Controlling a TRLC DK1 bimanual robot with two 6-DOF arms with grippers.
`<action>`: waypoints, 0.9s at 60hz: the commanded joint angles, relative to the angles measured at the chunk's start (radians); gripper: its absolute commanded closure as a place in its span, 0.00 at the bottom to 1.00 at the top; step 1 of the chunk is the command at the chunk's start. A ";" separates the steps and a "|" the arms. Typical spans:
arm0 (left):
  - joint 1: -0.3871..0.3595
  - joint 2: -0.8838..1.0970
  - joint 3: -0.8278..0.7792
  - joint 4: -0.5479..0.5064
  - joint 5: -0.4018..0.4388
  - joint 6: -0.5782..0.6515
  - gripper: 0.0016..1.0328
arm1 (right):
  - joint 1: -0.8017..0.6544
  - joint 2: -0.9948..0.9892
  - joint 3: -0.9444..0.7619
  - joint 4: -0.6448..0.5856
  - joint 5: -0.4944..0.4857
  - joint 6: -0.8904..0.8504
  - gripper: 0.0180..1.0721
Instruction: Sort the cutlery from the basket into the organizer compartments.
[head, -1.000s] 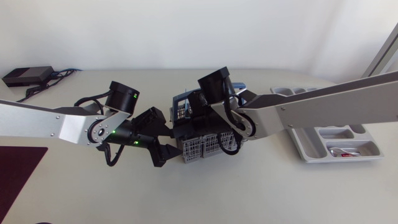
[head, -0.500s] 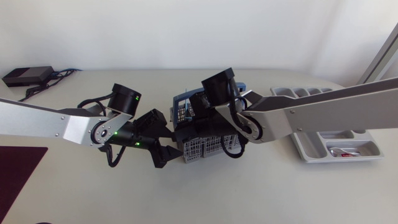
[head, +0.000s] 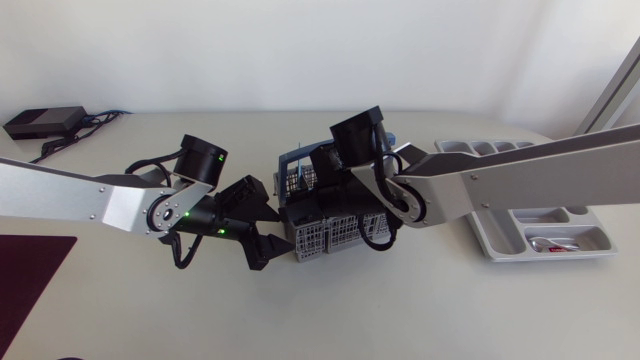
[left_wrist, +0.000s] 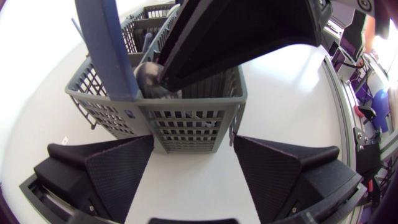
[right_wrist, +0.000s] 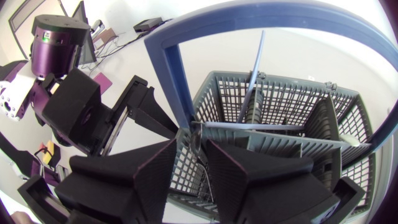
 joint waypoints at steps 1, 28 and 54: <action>-0.008 0.025 -0.006 0.010 0.009 -0.006 0.14 | 0.001 0.019 0.011 0.010 0.008 0.017 0.66; -0.012 0.034 -0.004 0.016 0.009 -0.006 0.14 | 0.019 0.062 0.034 0.002 0.025 0.016 0.71; -0.012 0.042 -0.001 0.021 0.009 -0.006 0.14 | 0.028 0.060 0.015 0.043 0.025 0.014 0.91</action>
